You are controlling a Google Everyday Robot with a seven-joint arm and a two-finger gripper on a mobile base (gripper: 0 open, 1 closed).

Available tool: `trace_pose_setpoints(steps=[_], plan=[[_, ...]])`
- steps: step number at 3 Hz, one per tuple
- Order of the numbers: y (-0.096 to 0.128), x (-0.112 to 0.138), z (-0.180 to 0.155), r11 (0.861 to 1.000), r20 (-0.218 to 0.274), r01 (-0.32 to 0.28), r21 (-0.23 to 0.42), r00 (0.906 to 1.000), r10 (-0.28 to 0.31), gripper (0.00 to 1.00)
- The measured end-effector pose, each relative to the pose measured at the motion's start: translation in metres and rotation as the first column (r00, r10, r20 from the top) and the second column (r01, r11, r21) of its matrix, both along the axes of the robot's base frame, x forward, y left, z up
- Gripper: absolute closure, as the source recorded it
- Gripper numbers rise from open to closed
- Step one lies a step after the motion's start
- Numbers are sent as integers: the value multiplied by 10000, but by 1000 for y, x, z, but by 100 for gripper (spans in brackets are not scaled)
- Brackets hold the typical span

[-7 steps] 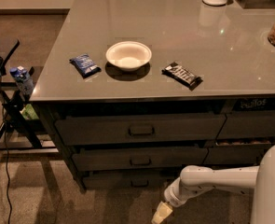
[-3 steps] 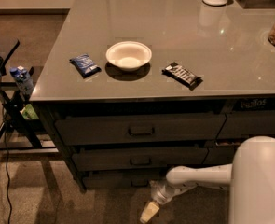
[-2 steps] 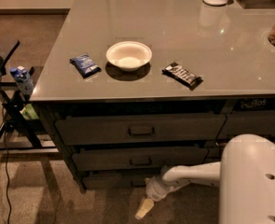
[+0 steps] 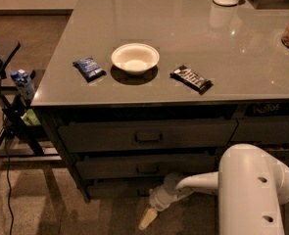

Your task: Open bottom drawer

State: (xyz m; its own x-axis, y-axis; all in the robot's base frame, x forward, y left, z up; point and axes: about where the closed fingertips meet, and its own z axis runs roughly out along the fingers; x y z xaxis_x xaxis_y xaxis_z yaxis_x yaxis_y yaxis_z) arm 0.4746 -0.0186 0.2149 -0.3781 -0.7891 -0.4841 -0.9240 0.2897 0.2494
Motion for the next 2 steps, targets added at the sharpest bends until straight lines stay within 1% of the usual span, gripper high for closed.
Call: trace_pose_setpoints(steps=[1,2], plan=[[10,1,-10,9999,31,-130,107,9999,129,0],[21,7,-24,9996,23,-262,45,9997,262,0]])
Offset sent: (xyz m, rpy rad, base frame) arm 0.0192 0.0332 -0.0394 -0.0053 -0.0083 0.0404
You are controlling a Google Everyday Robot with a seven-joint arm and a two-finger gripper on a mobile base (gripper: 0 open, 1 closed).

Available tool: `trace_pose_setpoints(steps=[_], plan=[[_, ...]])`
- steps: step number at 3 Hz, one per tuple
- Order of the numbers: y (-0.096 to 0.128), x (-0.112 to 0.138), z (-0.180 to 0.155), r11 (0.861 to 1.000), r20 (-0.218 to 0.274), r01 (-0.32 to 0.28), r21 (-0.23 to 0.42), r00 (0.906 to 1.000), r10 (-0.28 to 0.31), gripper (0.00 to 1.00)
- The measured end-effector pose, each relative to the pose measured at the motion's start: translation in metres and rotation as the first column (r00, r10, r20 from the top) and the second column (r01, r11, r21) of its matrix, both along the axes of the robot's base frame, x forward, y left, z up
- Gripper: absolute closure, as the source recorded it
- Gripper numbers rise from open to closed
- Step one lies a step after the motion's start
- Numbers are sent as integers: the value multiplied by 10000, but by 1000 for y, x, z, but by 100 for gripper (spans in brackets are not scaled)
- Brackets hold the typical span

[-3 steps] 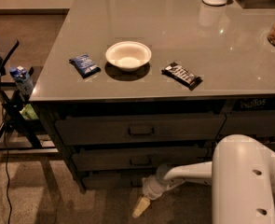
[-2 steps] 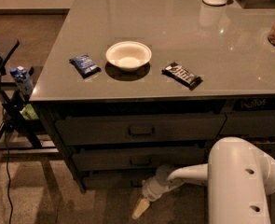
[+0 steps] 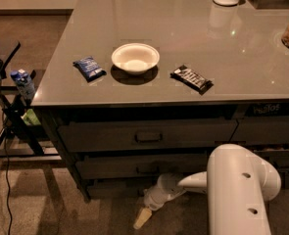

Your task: Open bottom drawer

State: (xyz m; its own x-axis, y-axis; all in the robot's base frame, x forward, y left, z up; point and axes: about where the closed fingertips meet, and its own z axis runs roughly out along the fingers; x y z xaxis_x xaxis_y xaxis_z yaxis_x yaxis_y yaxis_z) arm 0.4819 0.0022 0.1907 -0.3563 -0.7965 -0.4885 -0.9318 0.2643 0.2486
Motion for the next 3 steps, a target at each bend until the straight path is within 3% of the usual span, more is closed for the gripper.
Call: trace_pose_setpoints(steps=[3], plan=[[10,-1,-38,9976,-325,-591,-367,9978,579,0]])
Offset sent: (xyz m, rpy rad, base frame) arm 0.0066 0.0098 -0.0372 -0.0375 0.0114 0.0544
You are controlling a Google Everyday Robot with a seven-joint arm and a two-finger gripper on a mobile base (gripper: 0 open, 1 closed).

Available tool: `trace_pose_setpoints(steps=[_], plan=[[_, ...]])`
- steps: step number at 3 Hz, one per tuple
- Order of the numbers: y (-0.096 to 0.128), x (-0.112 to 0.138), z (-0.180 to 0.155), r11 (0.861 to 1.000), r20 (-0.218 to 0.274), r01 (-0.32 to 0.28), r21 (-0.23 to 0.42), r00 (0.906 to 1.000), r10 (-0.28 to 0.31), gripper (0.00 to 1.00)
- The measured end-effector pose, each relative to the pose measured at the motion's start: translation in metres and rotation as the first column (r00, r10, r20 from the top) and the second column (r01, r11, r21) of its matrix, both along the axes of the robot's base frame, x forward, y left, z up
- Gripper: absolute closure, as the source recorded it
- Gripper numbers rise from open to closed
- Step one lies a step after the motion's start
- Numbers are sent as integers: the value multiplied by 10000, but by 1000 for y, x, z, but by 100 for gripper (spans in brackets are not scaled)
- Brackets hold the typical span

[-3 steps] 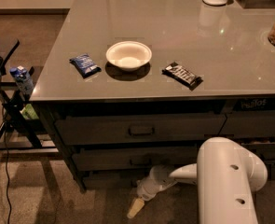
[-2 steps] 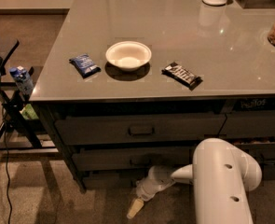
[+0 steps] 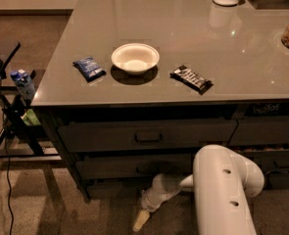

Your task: Open bottom drawer

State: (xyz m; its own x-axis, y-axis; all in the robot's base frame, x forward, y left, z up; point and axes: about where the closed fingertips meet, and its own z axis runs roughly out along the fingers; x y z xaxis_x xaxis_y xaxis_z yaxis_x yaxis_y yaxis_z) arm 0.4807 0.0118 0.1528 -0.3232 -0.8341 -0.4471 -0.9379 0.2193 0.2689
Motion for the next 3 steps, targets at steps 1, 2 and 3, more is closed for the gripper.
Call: trace_pose_setpoints(steps=[1,2,3], plan=[[0,0,1,10000,-29,-16,-22,10000,16,0],[-1,-10,-1,9998,-379,-113,-132,9992,108,0],[-3,-16,2,9998,-568,-107,-174,9983,97,0]])
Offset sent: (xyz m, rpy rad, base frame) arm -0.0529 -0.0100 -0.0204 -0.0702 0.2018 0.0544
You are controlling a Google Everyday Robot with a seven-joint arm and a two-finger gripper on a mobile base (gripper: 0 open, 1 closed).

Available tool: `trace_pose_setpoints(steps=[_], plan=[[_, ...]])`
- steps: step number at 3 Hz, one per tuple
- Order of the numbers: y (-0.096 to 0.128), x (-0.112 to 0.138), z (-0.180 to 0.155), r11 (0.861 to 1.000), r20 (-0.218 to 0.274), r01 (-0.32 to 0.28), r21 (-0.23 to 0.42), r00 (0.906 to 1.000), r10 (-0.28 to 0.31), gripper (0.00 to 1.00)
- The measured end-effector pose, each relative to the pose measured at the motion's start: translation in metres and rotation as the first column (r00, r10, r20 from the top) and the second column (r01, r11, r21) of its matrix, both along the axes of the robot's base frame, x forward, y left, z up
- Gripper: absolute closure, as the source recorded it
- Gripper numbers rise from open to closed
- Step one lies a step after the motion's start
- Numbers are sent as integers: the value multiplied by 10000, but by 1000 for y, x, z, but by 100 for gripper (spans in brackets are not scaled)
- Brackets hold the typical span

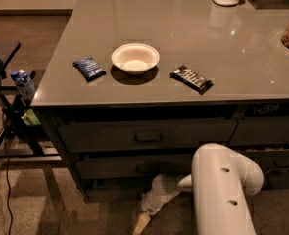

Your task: Open bottom drawer

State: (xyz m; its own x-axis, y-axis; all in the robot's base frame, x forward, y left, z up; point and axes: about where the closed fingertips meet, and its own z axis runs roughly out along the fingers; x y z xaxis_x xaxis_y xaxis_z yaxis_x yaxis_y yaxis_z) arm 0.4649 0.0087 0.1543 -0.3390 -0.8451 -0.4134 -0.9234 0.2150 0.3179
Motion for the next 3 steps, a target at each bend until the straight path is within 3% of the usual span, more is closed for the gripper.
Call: trace_pose_setpoints(steps=[1,3], plan=[[-8,-26,10,9997,-607,205,-109,9979,-211,0],[-17,-44,8,9996,-1034,198,-182,9944,-215,0]])
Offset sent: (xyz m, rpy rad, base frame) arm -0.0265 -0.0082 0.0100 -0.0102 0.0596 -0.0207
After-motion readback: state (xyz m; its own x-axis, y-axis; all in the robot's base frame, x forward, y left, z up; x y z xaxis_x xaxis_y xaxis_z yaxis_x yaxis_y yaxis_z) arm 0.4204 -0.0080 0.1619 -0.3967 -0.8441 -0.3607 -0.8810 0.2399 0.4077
